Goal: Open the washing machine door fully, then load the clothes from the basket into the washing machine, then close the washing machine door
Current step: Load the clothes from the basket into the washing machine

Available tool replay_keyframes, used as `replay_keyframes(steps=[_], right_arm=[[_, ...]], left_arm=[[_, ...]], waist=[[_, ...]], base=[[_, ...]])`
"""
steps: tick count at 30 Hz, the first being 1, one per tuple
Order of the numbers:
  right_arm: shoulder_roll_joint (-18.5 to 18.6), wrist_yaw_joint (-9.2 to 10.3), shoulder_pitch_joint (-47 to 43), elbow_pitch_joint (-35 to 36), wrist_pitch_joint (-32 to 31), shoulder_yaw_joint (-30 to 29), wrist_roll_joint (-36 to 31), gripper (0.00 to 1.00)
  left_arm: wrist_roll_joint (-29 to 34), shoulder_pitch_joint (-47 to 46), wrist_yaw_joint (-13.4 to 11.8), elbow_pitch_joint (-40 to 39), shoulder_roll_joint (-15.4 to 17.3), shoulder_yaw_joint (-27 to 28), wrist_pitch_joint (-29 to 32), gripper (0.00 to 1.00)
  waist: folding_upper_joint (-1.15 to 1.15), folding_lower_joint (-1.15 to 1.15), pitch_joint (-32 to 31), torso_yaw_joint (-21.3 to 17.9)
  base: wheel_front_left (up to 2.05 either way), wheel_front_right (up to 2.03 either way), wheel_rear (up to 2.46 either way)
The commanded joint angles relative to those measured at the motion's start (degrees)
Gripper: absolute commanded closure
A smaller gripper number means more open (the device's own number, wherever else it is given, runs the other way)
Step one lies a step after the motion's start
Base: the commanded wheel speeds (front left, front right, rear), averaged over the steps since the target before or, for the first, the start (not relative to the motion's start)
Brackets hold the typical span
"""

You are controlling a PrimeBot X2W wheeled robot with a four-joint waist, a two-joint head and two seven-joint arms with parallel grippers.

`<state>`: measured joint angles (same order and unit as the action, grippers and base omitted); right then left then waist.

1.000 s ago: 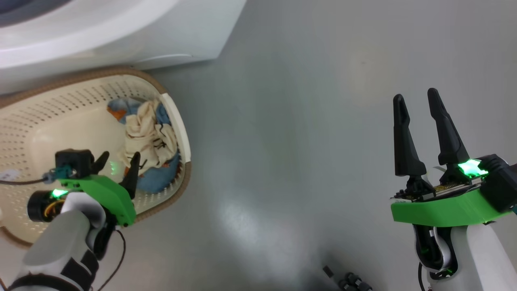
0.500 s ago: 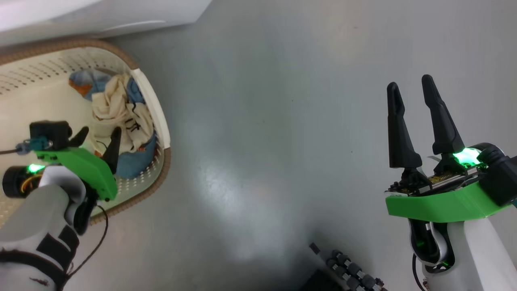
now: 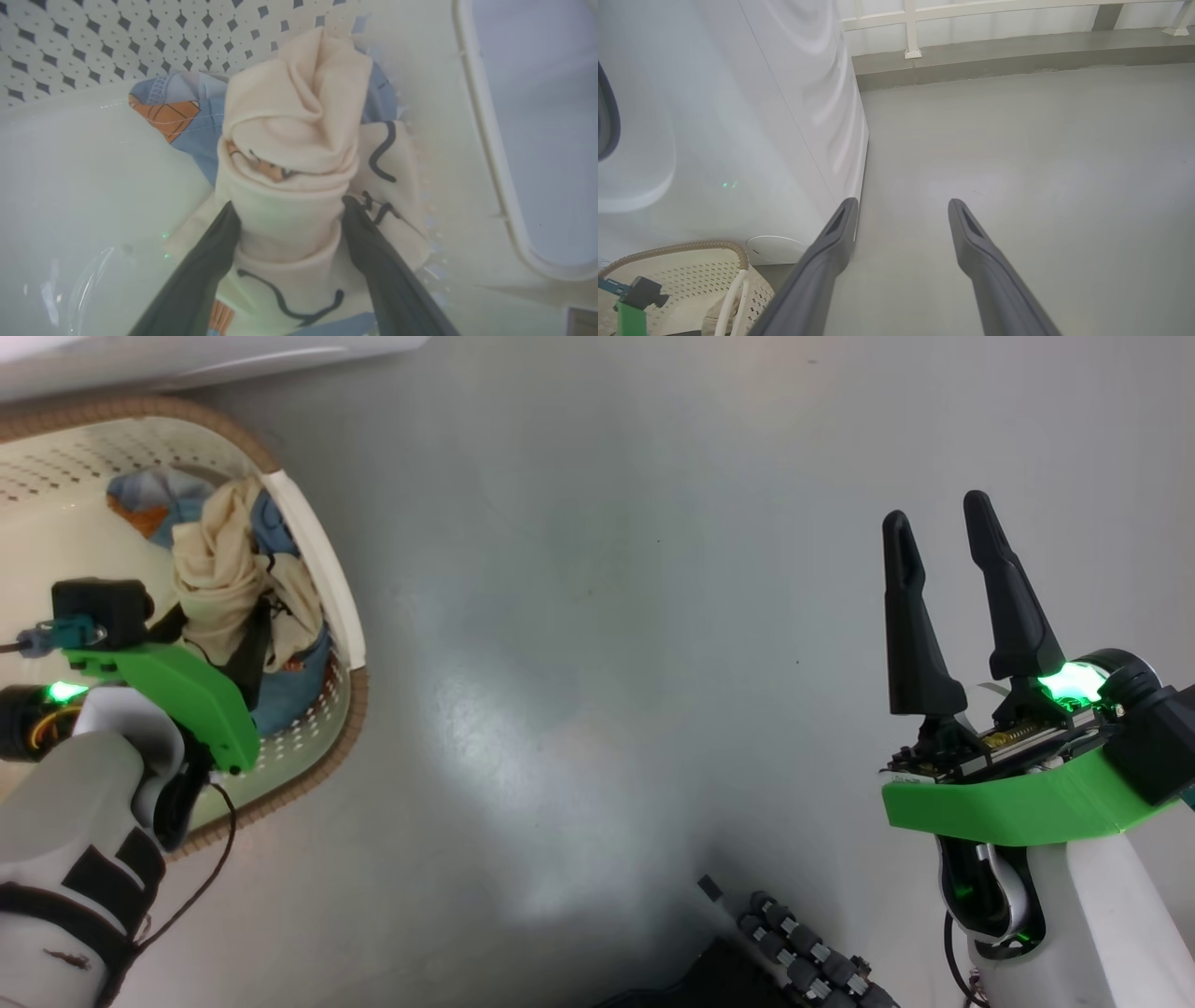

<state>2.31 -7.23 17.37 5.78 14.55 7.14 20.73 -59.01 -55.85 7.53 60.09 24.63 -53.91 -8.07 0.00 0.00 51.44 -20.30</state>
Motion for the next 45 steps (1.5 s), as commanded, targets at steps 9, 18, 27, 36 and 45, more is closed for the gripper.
replay_keyframes(steps=[9,18,27,36,45], right_arm=[[0.6,-0.25,-1.6,1.3,0.4,0.4,0.2,0.00],[0.6,-0.25,-1.4,0.6,0.4,-0.8,-1.5,0.00],[0.6,-0.25,-2.7,-1.6,0.4,-2.0,-5.2,0.00],[0.6,-0.25,-5.9,-3.4,0.4,-3.3,-8.2,0.00],[0.6,-0.25,-10.3,-4.6,0.4,-4.8,-9.9,0.00]], left_arm=[[-4.7,-1.0,0.0,-0.7,2.0,-3.4,-0.8,1.00],[-8.9,-0.1,0.0,-1.2,0.8,-4.6,-4.6,1.00],[-10.1,3.4,0.0,-3.4,-0.4,-2.7,-6.9,1.00],[-1.2,11.9,0.0,-8.6,-2.5,11.4,-6.9,1.00],[12.1,23.1,0.0,-15.6,-5.8,27.5,-6.9,1.00]], waist=[[0.00,0.00,-0.8,-0.3],[0.00,0.00,-5.1,2.4],[0.00,0.00,-13.8,7.0],[0.00,0.00,-23.4,11.4],[0.00,0.00,-31.7,15.3]], base=[[0.00,0.00,0.00],[0.00,0.00,0.00],[0.00,0.00,0.00],[0.00,0.00,0.00],[0.00,0.00,0.00]])
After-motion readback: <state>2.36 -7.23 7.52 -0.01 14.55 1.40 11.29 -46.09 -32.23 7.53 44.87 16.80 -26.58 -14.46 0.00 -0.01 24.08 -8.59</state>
